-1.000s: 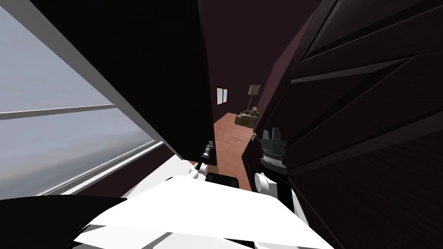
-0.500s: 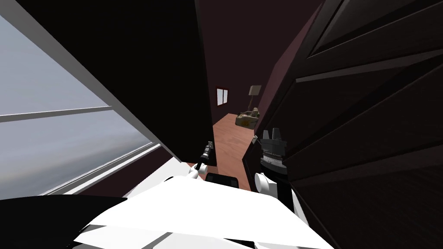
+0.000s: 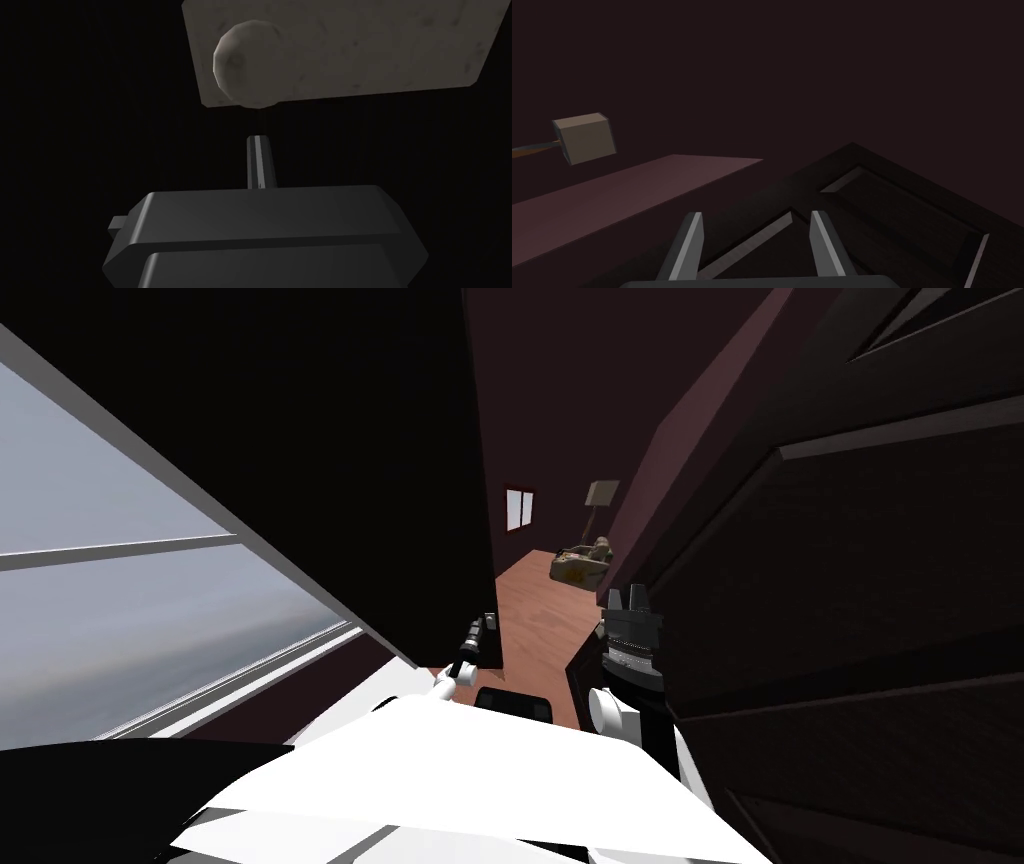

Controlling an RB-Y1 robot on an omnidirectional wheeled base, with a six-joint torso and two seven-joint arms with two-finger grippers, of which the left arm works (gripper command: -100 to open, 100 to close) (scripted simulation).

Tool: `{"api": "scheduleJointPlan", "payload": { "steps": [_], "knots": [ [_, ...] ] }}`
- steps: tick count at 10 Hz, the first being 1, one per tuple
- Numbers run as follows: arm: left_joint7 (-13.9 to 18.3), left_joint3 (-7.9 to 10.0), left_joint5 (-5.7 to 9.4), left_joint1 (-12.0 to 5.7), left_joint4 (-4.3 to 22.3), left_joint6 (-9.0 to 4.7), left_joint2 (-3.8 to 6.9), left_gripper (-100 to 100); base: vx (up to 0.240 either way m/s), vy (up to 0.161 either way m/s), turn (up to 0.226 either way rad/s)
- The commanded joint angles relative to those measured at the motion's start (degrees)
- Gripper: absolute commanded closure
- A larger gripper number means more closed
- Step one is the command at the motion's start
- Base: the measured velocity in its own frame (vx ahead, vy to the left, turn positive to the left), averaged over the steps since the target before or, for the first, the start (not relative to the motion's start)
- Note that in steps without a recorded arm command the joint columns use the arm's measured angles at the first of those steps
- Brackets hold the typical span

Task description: Push the door open

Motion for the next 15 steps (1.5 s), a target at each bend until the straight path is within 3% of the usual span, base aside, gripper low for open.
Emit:
{"api": "scheduleJointPlan", "payload": {
  "steps": [1, 4, 6, 8, 9, 15],
  "knots": [
    [-0.7, 0.17, 0.33, 0.05, -0.2, 0.14, -0.61, -100, -0.089, -0.049, 0.132],
    [-1.7, 0.38, 0.75, 0.11, -0.4, 0.32, -2.3, -100, -0.225, -0.104, 0.083],
    [-2.5, 0.57, 1.11, 0.16, -0.6, 0.48, -4.81, -100, -0.215, -0.094, 0.105],
    [-2.7, 0.5, 1.04, 0.84, -1.8, 1.13, -4.66, -100, -0.095, -0.055, 0.008],
    [-2.7, 0.58, 1.16, 0.92, -1.6, 0.65, -3.46, -100, 0.111, 0.021, -0.028],
    [-2.7, 0.84, 1.51, 1.31, -1.2, -0.59, -2.37, -100, 0.196, 0.01, -0.03]
  ]
}}
